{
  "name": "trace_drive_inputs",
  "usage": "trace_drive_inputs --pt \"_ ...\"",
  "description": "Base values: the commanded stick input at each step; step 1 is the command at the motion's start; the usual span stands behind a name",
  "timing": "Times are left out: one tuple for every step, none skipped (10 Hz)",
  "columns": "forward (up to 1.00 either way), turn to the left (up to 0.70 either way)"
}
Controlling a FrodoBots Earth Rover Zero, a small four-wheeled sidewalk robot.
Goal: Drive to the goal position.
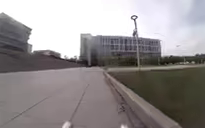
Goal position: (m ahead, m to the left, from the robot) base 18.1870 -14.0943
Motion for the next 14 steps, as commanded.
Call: trace_drive_inputs --pt "0.99 0.00" --pt "0.99 0.00" --pt "0.99 0.00" --pt "0.99 0.00" --pt "0.99 0.01" --pt "0.99 0.01" --pt "0.99 0.05" --pt "0.99 0.09" --pt "0.99 0.37" --pt "0.99 0.10" --pt "0.99 0.01" --pt "0.99 0.00" --pt "0.99 0.00" --pt "0.99 0.00"
